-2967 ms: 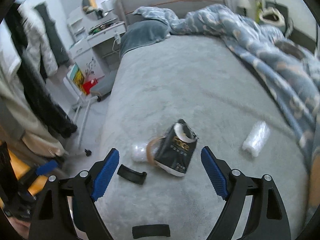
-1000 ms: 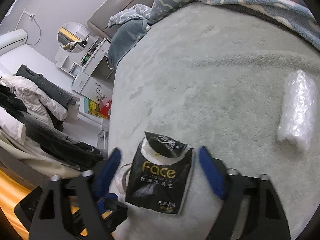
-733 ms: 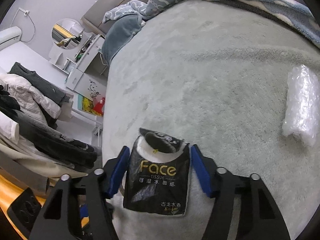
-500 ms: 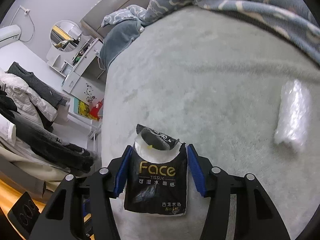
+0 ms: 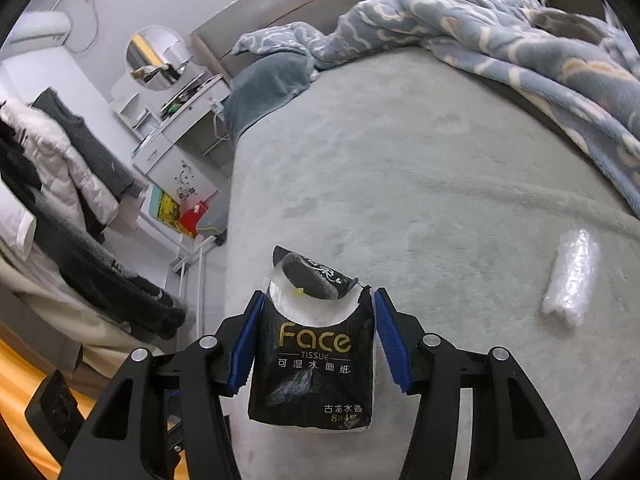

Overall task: Collect trash
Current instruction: 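Carry the clip and tissue pack over the teal bin and release both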

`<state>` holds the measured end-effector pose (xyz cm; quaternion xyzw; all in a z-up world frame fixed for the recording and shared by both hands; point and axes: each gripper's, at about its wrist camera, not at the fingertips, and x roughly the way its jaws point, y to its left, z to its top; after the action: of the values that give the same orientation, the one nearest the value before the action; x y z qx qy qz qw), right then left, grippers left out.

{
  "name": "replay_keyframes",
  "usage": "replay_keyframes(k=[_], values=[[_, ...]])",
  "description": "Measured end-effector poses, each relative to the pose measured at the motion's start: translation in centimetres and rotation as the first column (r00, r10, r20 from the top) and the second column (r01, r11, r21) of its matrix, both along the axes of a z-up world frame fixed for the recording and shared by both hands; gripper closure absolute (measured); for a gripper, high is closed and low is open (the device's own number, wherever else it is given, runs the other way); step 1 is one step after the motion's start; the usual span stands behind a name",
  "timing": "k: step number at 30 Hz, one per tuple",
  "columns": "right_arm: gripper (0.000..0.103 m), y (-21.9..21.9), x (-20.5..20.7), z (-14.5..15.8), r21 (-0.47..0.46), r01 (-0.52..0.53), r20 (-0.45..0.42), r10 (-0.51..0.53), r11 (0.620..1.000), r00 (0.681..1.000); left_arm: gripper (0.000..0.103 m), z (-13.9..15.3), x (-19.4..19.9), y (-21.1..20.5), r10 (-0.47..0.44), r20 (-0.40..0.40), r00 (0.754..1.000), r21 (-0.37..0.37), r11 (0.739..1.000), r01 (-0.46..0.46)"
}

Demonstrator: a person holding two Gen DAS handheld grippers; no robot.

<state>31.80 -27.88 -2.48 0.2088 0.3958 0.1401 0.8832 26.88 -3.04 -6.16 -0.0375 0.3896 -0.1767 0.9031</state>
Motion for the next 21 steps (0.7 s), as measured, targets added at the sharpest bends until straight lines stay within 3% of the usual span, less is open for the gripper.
replay_keyframes(k=[14, 21], values=[[0.047, 7.9, -4.0, 0.4, -0.053, -0.146, 0.002, 0.146, 0.988, 0.989, 0.055, -1.9, -3.2, 5.7, 0.054, -0.055, 0.997, 0.035, 0.998, -0.052], [0.047, 10.8, -6.8, 0.8, -0.066, -0.195, 0.011, 0.197, 0.979, 0.980, 0.055, -4.8, -4.6, 9.2, 0.127, -0.144, 0.981, 0.076, 0.990, -0.117]])
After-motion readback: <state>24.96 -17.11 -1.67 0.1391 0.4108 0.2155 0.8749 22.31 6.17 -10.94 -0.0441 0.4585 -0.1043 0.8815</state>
